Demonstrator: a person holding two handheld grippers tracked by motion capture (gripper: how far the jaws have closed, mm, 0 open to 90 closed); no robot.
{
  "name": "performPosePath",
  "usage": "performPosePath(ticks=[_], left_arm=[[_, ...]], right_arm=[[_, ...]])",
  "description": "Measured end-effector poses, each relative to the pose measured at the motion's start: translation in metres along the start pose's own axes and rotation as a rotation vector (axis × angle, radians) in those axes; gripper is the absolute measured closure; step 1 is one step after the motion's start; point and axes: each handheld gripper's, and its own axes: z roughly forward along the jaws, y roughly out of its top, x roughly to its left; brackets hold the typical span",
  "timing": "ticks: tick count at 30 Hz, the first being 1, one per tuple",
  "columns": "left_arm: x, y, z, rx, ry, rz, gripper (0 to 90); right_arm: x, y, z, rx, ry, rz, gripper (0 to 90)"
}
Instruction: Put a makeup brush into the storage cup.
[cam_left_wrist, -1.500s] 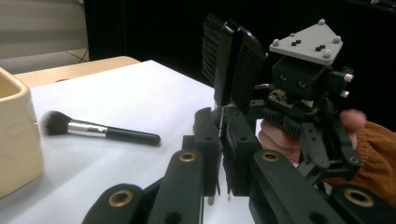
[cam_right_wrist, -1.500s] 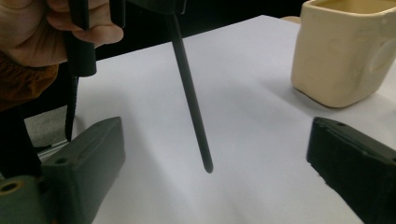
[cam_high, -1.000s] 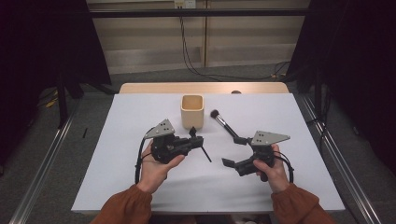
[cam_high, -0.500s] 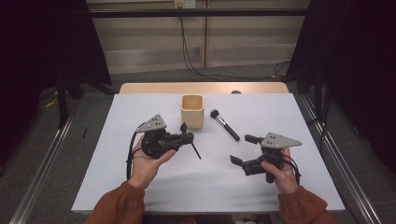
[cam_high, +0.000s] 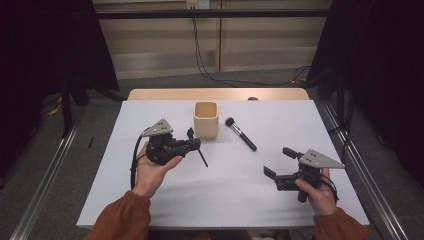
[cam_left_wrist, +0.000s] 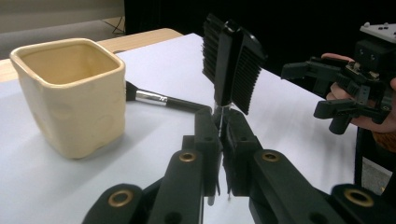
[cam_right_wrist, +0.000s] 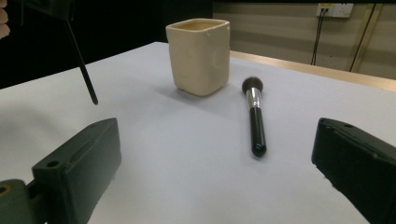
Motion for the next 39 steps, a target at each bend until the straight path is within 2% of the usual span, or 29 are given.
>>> performPosePath(ticks=[2,9,15,22,28,39], left_arm=[[0.002,0.002,-0.002,0.003,0.008,0.002,85.6],[0.011,0.012,-0.009,0.015,0.032,-0.008,85.6],[0.016,0.018,-0.012,0.022,0.047,-0.006,85.6],[0.023,0.024,-0.009,0.014,0.057,-0.019,85.6],[0.029,0.031,-0.008,0.01,0.068,-0.028,85.7],[0.04,0.053,-0.008,-0.025,0.114,-0.001,85.6]], right_arm=[[-0.002,-0.003,-0.004,0.007,-0.011,0.005,0.9],[-0.007,-0.007,-0.023,-0.034,-0.057,0.042,0.2],[-0.007,-0.014,-0.032,-0.035,-0.074,0.021,0.0],[-0.007,-0.017,-0.029,-0.05,-0.109,0.023,0.0],[-0.006,-0.019,-0.028,-0.047,-0.108,0.015,0.0],[-0.006,-0.019,-0.028,-0.051,-0.1,0.021,0.0]])
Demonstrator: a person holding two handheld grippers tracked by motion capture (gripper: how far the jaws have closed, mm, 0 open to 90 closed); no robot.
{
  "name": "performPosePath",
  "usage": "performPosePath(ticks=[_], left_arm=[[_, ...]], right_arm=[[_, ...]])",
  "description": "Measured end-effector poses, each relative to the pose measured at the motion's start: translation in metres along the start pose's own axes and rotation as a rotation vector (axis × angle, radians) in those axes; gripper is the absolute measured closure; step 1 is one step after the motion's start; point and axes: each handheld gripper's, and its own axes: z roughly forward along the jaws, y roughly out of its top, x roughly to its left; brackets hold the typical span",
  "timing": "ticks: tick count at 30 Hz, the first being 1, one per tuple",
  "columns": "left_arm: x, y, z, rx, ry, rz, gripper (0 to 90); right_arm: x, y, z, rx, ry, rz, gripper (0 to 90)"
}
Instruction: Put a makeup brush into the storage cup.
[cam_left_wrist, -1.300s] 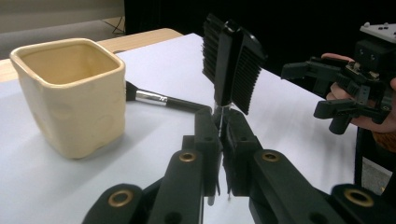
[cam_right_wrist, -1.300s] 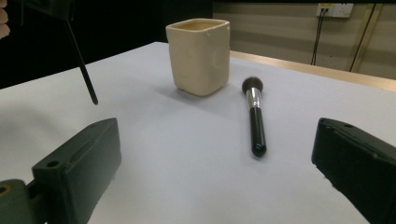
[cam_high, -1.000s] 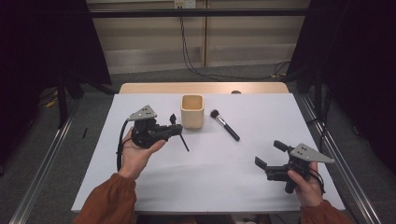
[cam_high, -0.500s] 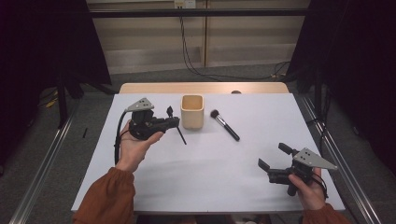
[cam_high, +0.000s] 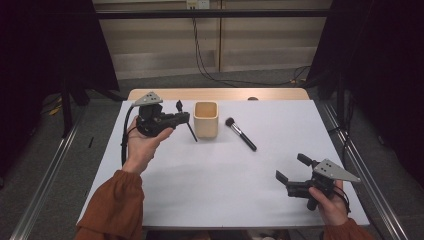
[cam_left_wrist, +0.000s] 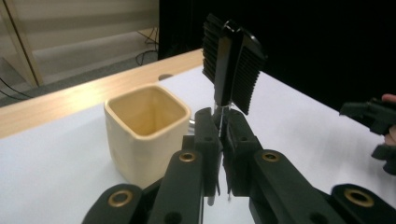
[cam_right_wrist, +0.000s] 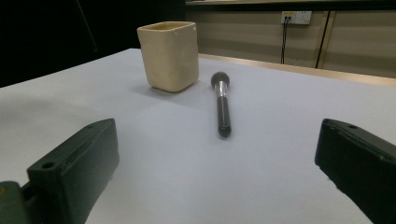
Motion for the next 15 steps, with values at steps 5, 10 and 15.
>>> performPosePath(ticks=[5,10,15], left_arm=[[0.004,0.01,0.006,-0.01,0.024,0.006,85.6],[0.007,0.016,0.011,-0.013,0.046,0.012,85.6],[0.013,0.016,0.015,-0.042,0.062,0.001,85.6]], right_arm=[[0.001,0.0,0.001,0.003,0.008,-0.004,0.0],[0.001,0.0,0.0,-0.001,0.027,-0.019,0.0],[0.0,-0.001,0.0,0.004,0.022,-0.009,0.0]])
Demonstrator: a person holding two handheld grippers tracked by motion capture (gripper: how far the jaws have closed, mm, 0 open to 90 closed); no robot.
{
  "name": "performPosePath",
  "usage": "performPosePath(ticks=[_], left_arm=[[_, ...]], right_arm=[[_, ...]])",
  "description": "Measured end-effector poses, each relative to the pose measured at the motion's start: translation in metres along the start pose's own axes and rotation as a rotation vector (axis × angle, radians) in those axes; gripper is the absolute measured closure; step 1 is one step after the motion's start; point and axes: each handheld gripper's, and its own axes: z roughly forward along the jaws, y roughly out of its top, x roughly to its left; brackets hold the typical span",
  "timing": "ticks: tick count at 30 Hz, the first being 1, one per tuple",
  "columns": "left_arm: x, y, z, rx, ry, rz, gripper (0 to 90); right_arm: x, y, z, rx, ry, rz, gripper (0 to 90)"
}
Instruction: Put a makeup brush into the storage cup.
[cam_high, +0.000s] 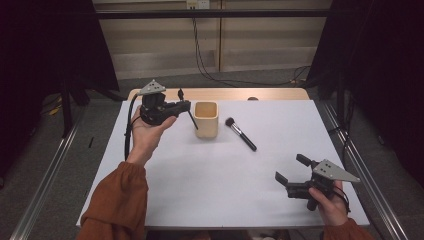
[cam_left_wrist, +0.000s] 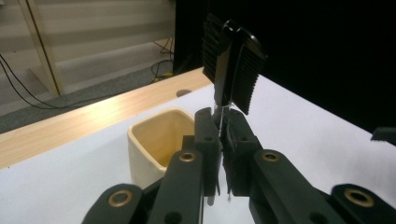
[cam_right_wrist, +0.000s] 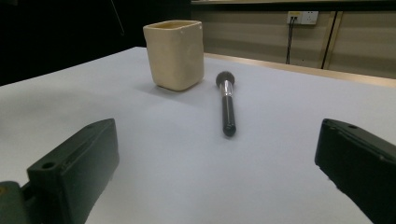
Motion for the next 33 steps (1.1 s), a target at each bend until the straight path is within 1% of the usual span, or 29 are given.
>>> performPosePath(ticks=[3,5,6,8,12,14,15,17,19,22,23,24,28,31,33], left_arm=[[0.002,0.004,0.001,-0.012,0.01,0.002,85.6],[0.003,0.007,0.001,-0.023,0.011,0.003,85.6],[0.003,0.008,0.002,-0.024,0.017,0.006,85.6],[0.004,0.011,0.003,-0.037,0.016,0.005,85.6],[0.006,0.016,0.007,-0.052,0.028,0.012,85.6],[0.006,0.017,0.01,-0.048,0.029,0.01,85.6],[0.006,0.017,0.012,-0.046,0.036,0.021,85.6],[0.006,0.018,0.016,-0.046,0.034,0.019,85.6],[0.008,0.018,0.019,-0.049,0.043,0.02,85.6],[0.011,0.019,0.024,-0.05,0.041,0.02,85.6],[0.012,0.019,0.025,-0.045,0.031,0.024,85.6],[0.013,0.018,0.027,-0.046,0.037,0.028,85.6],[0.018,0.016,0.032,-0.034,0.048,0.014,85.5],[0.02,0.014,0.035,-0.028,0.051,0.011,85.6],[0.02,0.013,0.037,-0.026,0.055,0.018,85.6]], right_arm=[[0.0,0.0,0.0,0.002,0.0,-0.009,0.0],[0.0,0.0,0.001,0.0,0.003,-0.002,0.0],[0.0,0.0,0.001,0.004,0.004,-0.001,0.0],[0.0,0.0,0.001,0.005,0.005,-0.002,0.0],[0.0,-0.001,0.001,0.002,0.002,-0.004,0.0],[0.0,0.0,0.0,0.0,0.001,0.001,0.0],[0.0,0.0,0.0,0.001,0.003,0.005,0.0],[0.0,-0.001,0.0,0.002,0.003,0.001,0.0],[0.0,-0.001,0.001,0.004,0.005,0.002,0.0],[-0.001,-0.001,0.0,0.005,0.005,0.001,0.0],[-0.001,-0.001,0.0,0.005,0.006,0.001,0.0],[0.0,-0.001,0.0,0.006,0.009,0.001,0.0],[0.001,-0.001,0.001,0.014,0.024,0.0,0.0],[0.001,-0.001,0.0,0.012,0.024,-0.002,0.0],[0.001,-0.002,0.0,0.014,0.027,0.0,0.0]])
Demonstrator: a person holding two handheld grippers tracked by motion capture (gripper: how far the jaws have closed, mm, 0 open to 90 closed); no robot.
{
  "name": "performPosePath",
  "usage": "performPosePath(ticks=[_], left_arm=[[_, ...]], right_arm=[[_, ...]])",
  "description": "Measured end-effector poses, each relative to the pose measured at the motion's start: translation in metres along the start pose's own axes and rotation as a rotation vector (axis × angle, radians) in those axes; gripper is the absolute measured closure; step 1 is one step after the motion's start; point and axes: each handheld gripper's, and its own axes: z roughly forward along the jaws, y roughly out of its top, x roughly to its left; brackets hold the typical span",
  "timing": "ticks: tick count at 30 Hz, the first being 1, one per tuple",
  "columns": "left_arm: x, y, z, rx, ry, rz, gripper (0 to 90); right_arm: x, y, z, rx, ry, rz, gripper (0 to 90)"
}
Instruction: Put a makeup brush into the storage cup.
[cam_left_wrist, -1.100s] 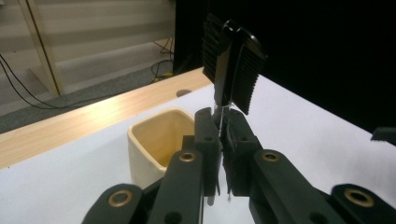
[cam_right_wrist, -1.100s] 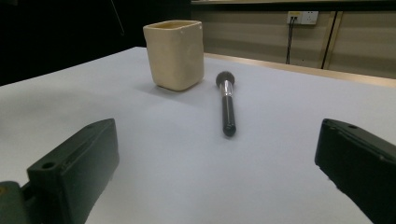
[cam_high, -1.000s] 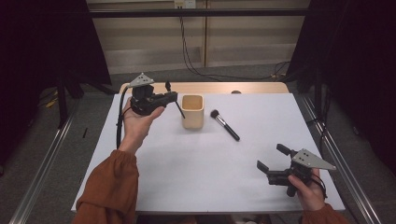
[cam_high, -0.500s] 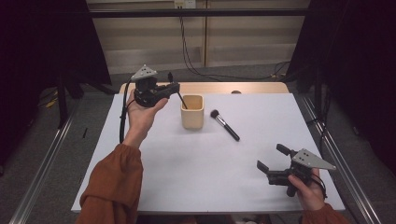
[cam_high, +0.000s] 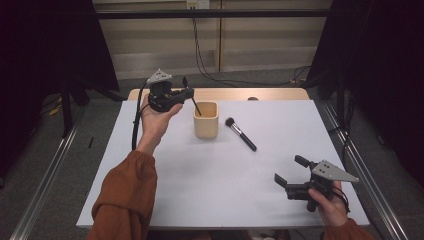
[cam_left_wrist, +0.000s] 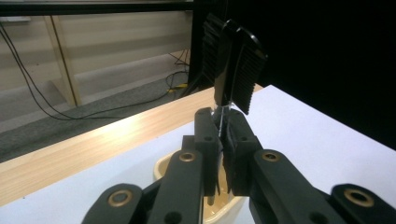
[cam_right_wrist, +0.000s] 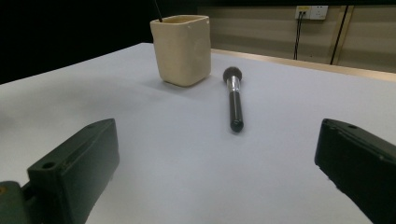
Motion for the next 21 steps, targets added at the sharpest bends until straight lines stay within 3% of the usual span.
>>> performPosePath(ticks=[9,21], left_arm=[[-0.004,-0.004,0.006,0.029,-0.008,0.015,85.5],[-0.002,-0.014,0.013,0.056,-0.002,0.004,85.6]], right_arm=[[0.0,0.0,0.0,0.004,0.005,-0.006,0.0],[0.0,0.0,0.001,0.008,0.008,-0.008,0.0]])
